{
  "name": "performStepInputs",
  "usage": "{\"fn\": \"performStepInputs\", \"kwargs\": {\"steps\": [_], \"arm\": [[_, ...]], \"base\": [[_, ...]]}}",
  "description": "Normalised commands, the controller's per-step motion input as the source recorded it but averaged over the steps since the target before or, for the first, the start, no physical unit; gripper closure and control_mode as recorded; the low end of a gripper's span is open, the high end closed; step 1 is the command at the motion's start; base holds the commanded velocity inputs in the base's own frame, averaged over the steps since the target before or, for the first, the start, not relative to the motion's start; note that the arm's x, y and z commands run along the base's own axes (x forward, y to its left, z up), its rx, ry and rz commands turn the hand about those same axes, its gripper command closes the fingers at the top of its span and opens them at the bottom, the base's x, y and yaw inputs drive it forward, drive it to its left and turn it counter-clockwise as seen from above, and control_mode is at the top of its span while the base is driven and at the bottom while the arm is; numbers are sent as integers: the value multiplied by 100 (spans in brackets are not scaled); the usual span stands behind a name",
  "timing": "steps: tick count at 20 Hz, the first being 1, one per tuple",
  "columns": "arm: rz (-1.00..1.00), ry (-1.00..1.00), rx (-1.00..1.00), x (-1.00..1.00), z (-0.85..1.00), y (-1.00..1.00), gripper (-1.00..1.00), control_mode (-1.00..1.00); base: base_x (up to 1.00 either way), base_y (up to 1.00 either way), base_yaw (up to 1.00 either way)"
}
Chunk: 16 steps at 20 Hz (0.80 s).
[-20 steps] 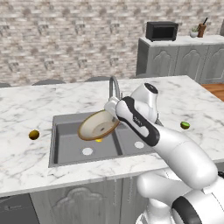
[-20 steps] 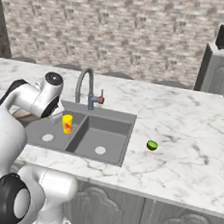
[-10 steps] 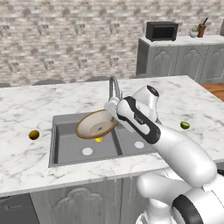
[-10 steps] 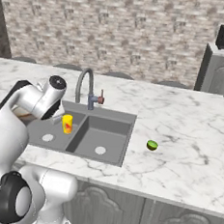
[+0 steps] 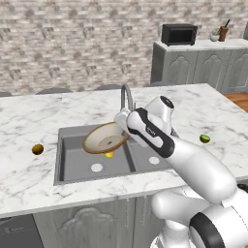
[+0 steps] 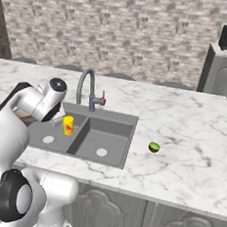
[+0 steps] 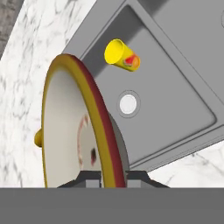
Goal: Remove the kiwi and lemon from the sink. Then move the bowl and cup from the counter to the sink for washing.
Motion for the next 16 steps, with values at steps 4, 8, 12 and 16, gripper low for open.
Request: {"fn": "performStepInputs", "kwargs": {"steps": [4, 8, 12, 16], "arm": [[-2, 0, 0, 8, -6, 9, 100, -100], [-2, 0, 0, 7, -6, 9, 100, -100], [-1, 0, 1, 8, -8, 9, 100, -100], [-1, 0, 1, 7, -9, 10, 100, -100]], "base": [[0, 0, 0], [0, 0, 0], [0, 0, 0], [0, 0, 0]]}}
